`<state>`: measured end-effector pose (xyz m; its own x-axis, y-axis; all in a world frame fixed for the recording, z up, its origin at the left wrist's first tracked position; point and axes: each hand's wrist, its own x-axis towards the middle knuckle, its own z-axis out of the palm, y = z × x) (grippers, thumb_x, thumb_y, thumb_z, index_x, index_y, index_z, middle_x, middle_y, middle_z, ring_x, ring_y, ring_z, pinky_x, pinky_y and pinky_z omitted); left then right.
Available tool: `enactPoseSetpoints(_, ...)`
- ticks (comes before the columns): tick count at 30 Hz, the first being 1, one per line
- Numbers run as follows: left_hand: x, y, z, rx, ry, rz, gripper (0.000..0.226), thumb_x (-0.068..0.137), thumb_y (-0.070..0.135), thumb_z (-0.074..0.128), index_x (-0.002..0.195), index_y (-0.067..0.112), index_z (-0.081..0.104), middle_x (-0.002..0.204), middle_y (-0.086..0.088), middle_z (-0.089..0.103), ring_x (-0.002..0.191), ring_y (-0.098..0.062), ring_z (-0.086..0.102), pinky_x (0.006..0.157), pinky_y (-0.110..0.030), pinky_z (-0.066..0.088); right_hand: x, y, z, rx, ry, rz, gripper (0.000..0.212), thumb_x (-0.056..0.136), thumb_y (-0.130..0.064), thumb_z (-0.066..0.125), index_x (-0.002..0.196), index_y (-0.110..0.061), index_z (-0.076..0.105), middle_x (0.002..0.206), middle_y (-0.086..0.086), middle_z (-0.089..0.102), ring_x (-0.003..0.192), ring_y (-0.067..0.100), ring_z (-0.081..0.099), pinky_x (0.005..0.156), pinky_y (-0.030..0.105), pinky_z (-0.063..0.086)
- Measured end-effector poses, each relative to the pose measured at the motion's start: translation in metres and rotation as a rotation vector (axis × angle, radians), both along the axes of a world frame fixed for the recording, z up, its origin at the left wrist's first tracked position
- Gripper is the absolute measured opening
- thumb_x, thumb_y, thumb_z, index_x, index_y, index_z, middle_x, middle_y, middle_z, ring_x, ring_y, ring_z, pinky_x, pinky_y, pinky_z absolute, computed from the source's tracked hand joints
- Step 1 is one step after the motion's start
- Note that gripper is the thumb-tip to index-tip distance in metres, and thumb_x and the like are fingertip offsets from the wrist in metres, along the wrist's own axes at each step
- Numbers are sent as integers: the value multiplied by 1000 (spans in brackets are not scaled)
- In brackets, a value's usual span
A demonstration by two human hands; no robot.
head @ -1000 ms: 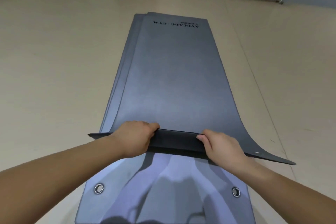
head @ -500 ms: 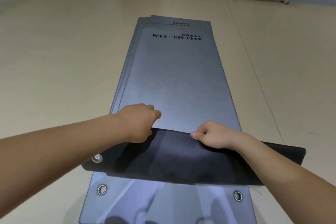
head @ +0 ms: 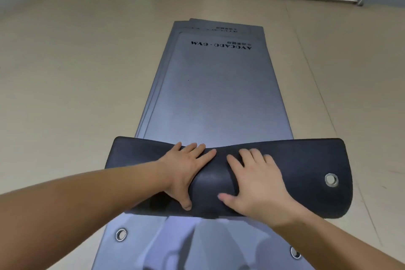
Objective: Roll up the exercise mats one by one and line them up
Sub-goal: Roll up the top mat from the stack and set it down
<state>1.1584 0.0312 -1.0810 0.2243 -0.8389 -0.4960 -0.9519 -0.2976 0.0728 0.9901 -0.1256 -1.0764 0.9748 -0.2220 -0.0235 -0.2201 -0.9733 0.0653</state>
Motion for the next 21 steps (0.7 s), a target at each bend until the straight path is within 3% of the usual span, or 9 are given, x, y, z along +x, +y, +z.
enactPoseSetpoints(1,13,-5,4,13,76,19,154,58,66,92,167,31,-12,171,-4,16,157,-28,20,128,-55,18,-4,-2,-1,21,150,-44,113,68,-82,62,158,-19,38,160,21,37,147,41,34,117,54,33)
enactPoseSetpoints(3,32,-16,10,41,182,40,154,56,66,95,167,35,-7,166,3,26,153,-24,29,127,-54,24,-5,-10,-7,12,324,-55,136,70,-84,65,166,-23,-9,173,17,-6,160,39,-5,128,55,4)
enactPoseSetpoints(5,37,-27,11,87,155,36,155,55,69,95,167,35,-6,168,1,23,156,-27,24,128,-55,21,-3,-16,-13,4,344,-59,144,68,-82,71,162,-25,-22,172,18,-14,159,39,-13,128,55,-3)
enactPoseSetpoints(8,14,-32,11,75,-104,-16,145,60,70,90,167,29,2,171,-10,9,159,-36,7,128,-60,12,4,-26,-22,88,385,-86,150,59,-80,78,164,-27,-16,172,16,-2,159,37,-3,129,56,3)
enactPoseSetpoints(10,-11,-19,3,-54,-222,-12,125,70,63,85,165,26,12,169,-16,11,154,-40,15,124,-60,19,8,-38,-24,185,400,-65,149,52,-80,79,165,-31,-5,169,10,14,157,32,12,128,50,14)
enactPoseSetpoints(14,-32,16,-30,-11,-272,85,140,75,74,77,161,27,-23,169,-19,-4,156,-45,5,120,-68,17,19,-59,-25,367,431,-40,147,40,-82,80,163,-39,12,161,-8,35,144,19,38,120,39,33)
enactPoseSetpoints(16,-28,21,-49,-21,-250,118,143,76,71,79,158,31,-31,170,-19,-5,158,-44,1,119,-72,15,24,-58,-29,380,462,-45,146,42,-81,82,163,-39,12,166,-6,29,150,21,30,124,42,26)
enactPoseSetpoints(19,-23,20,-60,-24,-171,155,141,73,65,82,159,37,-26,168,-18,2,155,-43,9,118,-71,21,24,-41,-33,152,482,-86,148,47,-83,79,165,-37,1,172,5,2,158,35,-1,126,62,4)
enactPoseSetpoints(21,-19,20,-63,-29,-125,138,140,70,65,83,159,38,-21,163,-14,14,147,-38,22,113,-65,31,18,-27,-33,9,509,-98,148,51,-83,77,164,-34,-4,170,10,-3,156,43,-4,119,73,5)
